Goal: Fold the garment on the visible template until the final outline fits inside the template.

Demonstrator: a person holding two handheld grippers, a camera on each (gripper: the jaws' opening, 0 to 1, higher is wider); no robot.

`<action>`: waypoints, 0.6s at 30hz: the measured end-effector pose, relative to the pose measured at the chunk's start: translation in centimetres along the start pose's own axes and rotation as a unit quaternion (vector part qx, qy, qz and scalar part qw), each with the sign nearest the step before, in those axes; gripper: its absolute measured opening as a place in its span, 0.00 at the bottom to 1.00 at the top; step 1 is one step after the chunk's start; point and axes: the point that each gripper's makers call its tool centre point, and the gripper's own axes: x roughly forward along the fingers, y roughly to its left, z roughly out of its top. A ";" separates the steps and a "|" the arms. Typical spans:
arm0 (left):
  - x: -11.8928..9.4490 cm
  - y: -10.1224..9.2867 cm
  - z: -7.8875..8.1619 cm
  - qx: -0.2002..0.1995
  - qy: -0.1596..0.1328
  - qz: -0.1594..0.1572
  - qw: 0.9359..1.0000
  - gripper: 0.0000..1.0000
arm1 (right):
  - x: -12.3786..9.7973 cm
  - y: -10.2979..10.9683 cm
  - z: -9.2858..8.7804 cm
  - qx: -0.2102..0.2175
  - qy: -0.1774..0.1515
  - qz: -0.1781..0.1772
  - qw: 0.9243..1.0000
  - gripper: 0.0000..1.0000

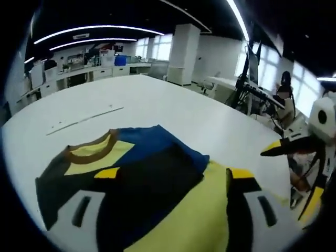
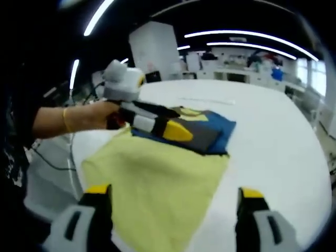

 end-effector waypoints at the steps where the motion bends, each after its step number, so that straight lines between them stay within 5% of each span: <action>1: -0.4 0.3 0.0 0.001 -0.002 0.001 1.000 0.84 | 0.0 0.0 0.0 -0.001 0.000 0.000 1.000 0.99; 8: -3.1 2.2 -0.2 0.010 -0.009 0.017 1.000 0.99 | 0.4 0.1 0.6 -0.005 -0.011 0.004 1.000 0.99; 18: -6.5 5.6 -1.2 0.022 -0.014 0.044 0.999 0.99 | 0.9 0.6 1.6 -0.013 -0.020 0.015 1.000 0.99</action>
